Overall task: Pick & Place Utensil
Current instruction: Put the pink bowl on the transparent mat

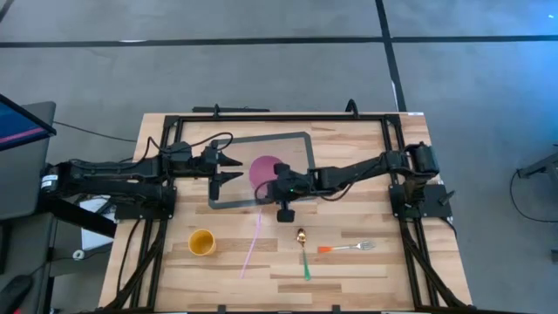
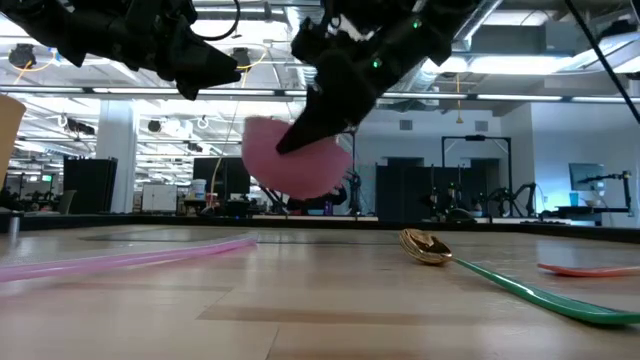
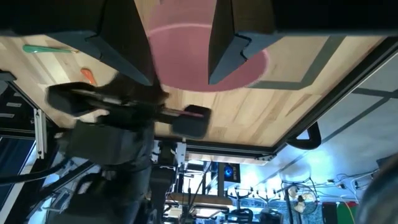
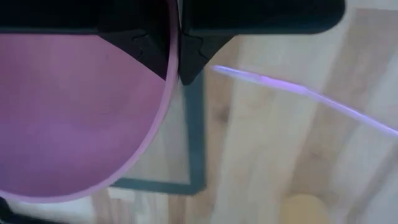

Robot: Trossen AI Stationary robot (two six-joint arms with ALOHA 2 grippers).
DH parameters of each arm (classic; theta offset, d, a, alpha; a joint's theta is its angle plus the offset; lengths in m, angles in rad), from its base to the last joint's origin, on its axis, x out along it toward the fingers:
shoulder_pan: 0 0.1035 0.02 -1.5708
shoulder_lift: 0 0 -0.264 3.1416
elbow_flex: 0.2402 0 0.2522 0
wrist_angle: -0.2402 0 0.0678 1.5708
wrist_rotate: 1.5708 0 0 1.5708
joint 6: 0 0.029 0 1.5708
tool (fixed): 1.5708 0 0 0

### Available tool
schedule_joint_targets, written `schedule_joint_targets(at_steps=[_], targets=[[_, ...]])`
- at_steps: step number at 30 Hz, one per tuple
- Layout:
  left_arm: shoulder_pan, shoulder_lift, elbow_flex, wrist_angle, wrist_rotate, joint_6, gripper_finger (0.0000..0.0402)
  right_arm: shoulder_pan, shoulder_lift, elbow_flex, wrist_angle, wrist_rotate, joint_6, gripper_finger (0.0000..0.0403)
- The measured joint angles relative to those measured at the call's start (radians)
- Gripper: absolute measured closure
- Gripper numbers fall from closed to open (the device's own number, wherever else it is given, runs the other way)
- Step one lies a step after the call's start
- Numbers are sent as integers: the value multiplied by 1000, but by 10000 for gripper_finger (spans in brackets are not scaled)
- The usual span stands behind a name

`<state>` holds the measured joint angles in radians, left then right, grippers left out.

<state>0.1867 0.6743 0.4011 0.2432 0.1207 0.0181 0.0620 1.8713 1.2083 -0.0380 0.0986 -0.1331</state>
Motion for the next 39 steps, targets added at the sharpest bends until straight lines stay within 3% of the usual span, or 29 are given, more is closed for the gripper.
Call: schedule_joint_targets(at_steps=[27,39], targets=[[0,1,0,2,0,2,247,-34,98,-3,46,-24,29,399],[0,2,0,-2,0,0,247,-51,151,-1,93,-56,52,377]])
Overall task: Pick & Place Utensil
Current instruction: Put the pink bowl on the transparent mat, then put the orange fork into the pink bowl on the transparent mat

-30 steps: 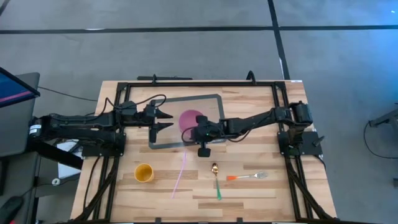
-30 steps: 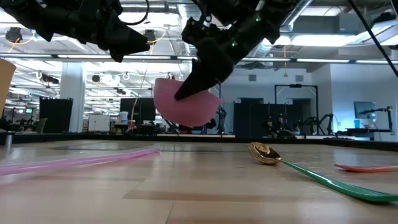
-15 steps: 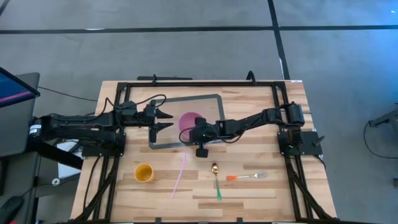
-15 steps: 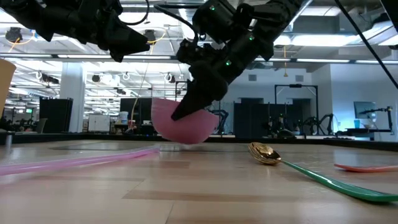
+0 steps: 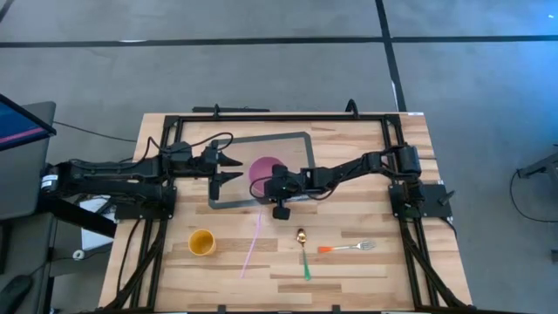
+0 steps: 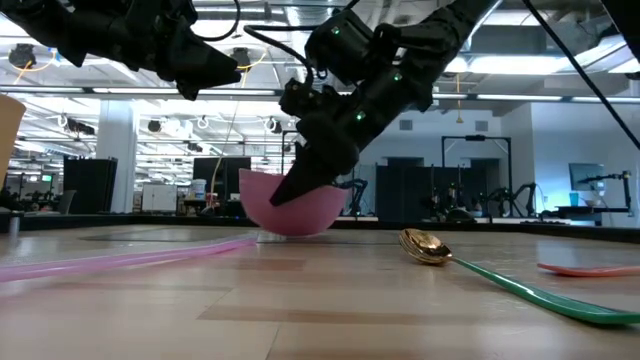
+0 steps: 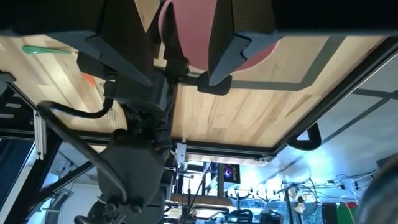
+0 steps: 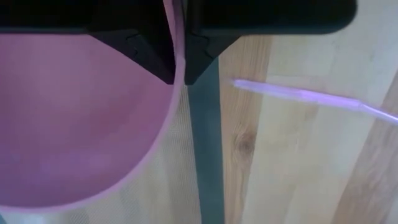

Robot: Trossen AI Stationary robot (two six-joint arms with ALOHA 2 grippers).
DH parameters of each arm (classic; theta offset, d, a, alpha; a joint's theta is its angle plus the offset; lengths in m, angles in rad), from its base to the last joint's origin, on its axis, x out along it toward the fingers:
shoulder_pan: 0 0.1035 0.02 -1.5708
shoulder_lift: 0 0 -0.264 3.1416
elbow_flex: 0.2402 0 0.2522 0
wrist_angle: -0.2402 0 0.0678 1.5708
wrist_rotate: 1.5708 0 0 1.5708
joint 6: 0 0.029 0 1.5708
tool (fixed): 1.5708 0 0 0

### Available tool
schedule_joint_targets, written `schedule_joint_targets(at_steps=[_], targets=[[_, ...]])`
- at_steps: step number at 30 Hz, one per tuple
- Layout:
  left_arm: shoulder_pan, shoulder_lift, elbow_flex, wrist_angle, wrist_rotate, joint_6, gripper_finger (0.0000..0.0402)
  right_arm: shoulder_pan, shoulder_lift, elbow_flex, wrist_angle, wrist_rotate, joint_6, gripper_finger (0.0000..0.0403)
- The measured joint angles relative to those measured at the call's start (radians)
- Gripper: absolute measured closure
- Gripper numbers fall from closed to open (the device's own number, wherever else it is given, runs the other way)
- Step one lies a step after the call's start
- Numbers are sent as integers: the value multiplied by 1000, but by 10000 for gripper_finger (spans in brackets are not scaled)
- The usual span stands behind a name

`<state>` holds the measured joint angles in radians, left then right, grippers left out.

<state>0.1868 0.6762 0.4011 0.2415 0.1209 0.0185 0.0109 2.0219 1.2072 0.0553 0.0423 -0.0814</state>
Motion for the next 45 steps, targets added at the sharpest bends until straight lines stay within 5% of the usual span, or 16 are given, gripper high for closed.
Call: schedule_joint_targets(at_steps=[13,31,45], targets=[[-3,0,0,-2,1,0,247,-1,6,-2,-5,4,4,325],[-3,0,0,-2,0,0,247,-1,5,-2,4,10,-7,182],[-3,0,0,-2,0,0,247,4,-10,105,-96,10,-7,184]])
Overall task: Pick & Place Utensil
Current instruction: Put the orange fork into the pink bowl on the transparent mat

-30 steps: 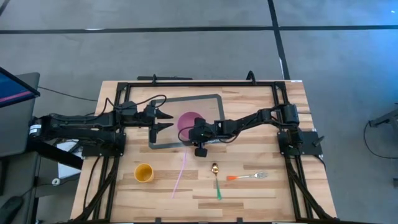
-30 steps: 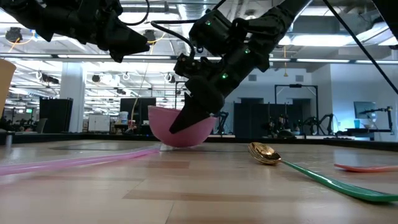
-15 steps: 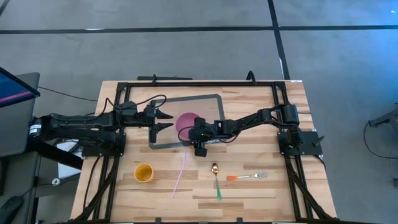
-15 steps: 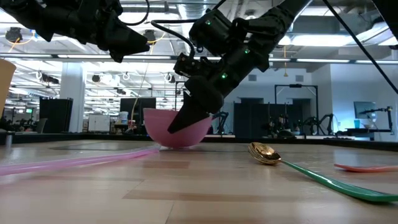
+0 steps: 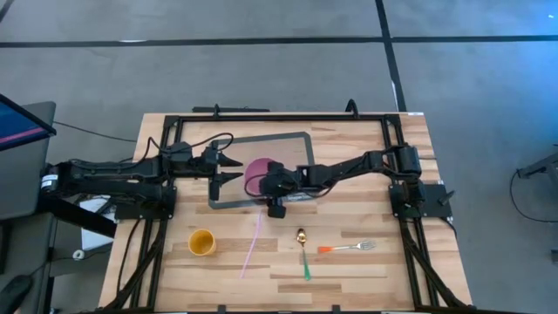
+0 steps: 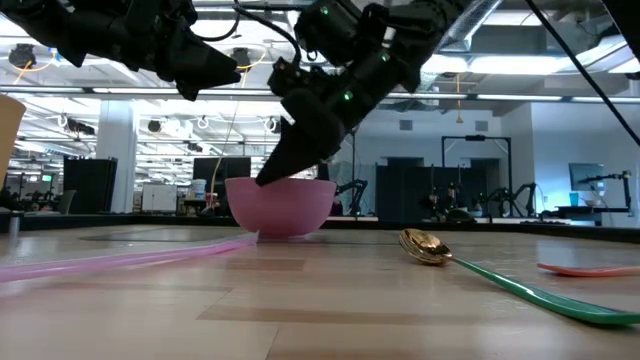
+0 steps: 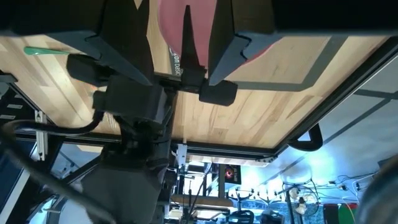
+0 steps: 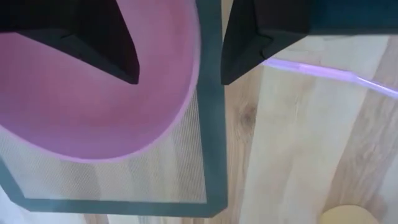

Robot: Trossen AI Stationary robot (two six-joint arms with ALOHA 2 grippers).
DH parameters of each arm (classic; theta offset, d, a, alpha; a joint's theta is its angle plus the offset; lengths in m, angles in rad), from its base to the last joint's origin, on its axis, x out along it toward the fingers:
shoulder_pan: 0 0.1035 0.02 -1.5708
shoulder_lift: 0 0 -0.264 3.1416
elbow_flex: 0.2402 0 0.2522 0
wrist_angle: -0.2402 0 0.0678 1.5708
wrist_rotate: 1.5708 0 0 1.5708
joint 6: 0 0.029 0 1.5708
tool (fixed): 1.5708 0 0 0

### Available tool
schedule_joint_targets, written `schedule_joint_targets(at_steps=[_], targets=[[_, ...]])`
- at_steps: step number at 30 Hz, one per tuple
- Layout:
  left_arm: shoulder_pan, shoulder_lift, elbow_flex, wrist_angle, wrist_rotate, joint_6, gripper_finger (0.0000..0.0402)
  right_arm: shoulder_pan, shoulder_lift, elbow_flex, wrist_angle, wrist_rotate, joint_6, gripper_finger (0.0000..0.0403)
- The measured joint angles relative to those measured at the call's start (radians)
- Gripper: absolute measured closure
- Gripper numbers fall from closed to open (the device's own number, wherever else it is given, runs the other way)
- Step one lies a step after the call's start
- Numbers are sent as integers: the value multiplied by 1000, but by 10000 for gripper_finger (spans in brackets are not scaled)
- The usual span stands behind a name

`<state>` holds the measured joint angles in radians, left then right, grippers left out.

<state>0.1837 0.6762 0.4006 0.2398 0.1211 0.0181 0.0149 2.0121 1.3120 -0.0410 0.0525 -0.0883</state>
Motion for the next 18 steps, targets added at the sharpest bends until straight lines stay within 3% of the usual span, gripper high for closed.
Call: schedule_joint_targets(at_steps=[18], targets=[[0,0,0,0,0,-6,247,3,-1,279,-383,0,1,207]])
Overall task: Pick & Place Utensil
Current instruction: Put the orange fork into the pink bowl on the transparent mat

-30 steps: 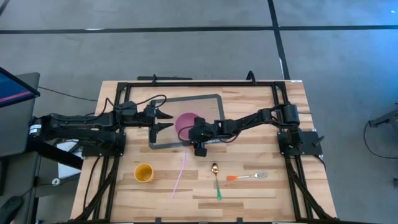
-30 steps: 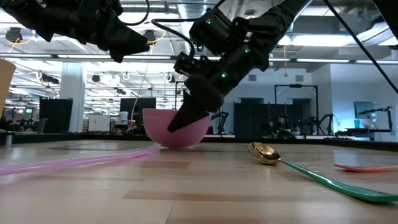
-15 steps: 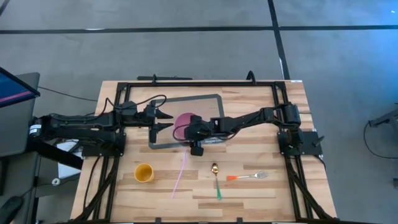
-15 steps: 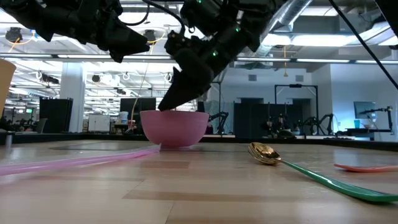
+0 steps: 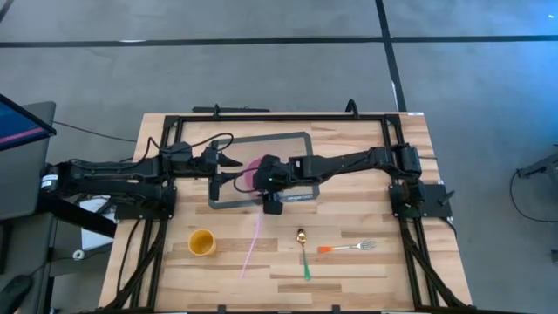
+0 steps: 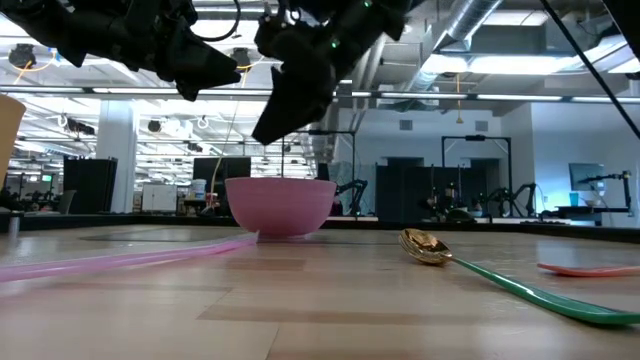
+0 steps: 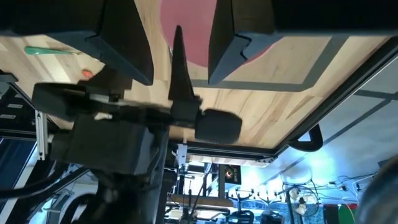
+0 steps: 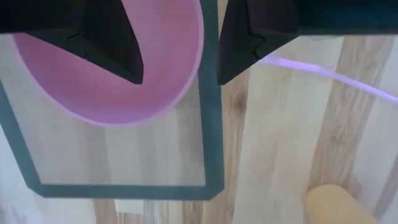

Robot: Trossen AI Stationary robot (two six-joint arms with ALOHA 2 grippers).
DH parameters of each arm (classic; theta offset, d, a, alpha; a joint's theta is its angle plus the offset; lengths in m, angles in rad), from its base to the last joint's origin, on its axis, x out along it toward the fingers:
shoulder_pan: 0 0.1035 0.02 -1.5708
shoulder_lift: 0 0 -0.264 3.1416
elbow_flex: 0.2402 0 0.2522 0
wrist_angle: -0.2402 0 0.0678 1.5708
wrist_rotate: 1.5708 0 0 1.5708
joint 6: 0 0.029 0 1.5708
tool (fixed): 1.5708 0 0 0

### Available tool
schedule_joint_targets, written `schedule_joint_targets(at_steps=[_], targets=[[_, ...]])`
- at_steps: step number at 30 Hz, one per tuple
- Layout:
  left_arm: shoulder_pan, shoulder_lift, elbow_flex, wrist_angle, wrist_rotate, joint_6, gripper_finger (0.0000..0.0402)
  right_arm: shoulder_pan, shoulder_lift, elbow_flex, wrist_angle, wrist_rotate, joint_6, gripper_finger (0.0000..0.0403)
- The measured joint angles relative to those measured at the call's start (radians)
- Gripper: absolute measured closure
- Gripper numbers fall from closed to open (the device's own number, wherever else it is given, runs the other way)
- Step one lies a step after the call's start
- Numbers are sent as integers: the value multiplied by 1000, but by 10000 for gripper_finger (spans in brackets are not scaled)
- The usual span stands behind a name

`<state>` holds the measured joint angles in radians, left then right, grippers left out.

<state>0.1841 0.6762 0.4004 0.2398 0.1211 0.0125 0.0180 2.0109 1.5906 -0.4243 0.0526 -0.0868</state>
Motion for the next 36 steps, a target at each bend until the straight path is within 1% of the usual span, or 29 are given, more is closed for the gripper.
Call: schedule_joint_targets(at_steps=[7,11,16,21,23,26,33,36], targets=[[0,0,0,0,0,-21,247,0,0,127,-190,0,1,207],[0,0,0,0,10,-21,247,0,0,173,-295,0,1,204],[0,0,0,0,18,-21,247,0,-33,177,-405,0,45,202],[0,0,0,3,18,-21,247,9,-139,130,-443,6,66,204],[0,0,0,3,18,-21,247,18,-191,100,-438,25,79,204],[0,0,0,3,18,-21,247,36,-277,10,-415,70,93,203],[0,0,0,4,18,-21,247,109,-469,-297,-259,83,203,204],[0,0,0,7,18,-20,247,148,-536,-407,-228,83,254,205]])
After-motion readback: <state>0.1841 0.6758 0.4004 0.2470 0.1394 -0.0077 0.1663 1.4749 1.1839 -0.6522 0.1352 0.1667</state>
